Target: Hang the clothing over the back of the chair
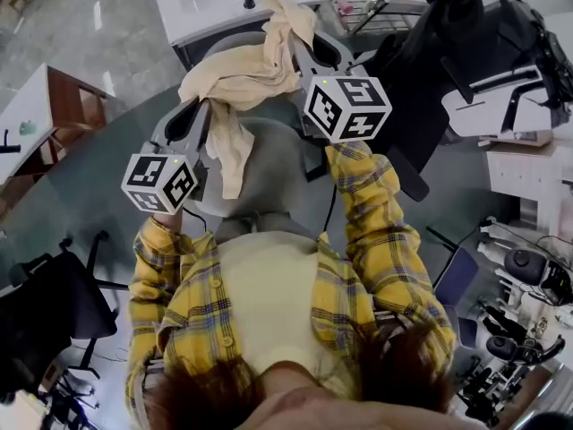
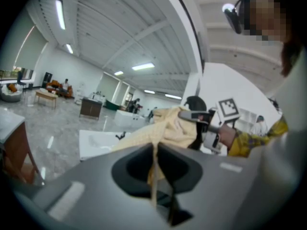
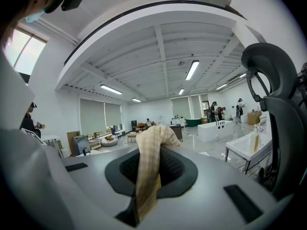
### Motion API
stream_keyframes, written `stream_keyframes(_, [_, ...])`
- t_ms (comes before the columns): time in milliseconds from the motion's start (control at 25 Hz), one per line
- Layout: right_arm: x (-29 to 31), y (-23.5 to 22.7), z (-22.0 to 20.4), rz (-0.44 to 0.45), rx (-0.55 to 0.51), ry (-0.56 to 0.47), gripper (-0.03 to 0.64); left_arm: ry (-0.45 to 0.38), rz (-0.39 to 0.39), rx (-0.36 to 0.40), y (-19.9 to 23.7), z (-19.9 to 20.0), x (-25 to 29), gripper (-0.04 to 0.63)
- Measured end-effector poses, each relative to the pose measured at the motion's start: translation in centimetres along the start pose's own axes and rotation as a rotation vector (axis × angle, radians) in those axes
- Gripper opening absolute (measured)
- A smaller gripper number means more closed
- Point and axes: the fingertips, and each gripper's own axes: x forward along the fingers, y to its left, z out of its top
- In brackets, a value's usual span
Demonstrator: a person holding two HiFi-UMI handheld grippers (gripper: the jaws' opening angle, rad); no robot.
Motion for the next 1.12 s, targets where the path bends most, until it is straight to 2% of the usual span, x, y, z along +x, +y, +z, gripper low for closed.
stream_keyframes(400, [4.5,-2.3,3.9,0.007,-0.058,-0.057,0.038,0.016,0.020,-0.018,0.4,-0.2,3.4,0.032])
stream_keyframes(800, [6.9,-3.6,9.4,0.028,-0.101,-0.160,0.038,-0.034,-0.003,-0.012,-0.2,2.2,6.8,0.032])
stream_keyframes(960, [8.1,-4.7,8.6,0.018,-0.093,-0.141,0.038,-0.026,0.012,-0.015,0.3,2.0,8.3,0.032])
stream_keyframes(1120, [9.7,-6.7,4.1,-0.018,-0.083,-0.040,0.038,0.028,0.040,-0.042,1.8,-0.2,9.5,0.032])
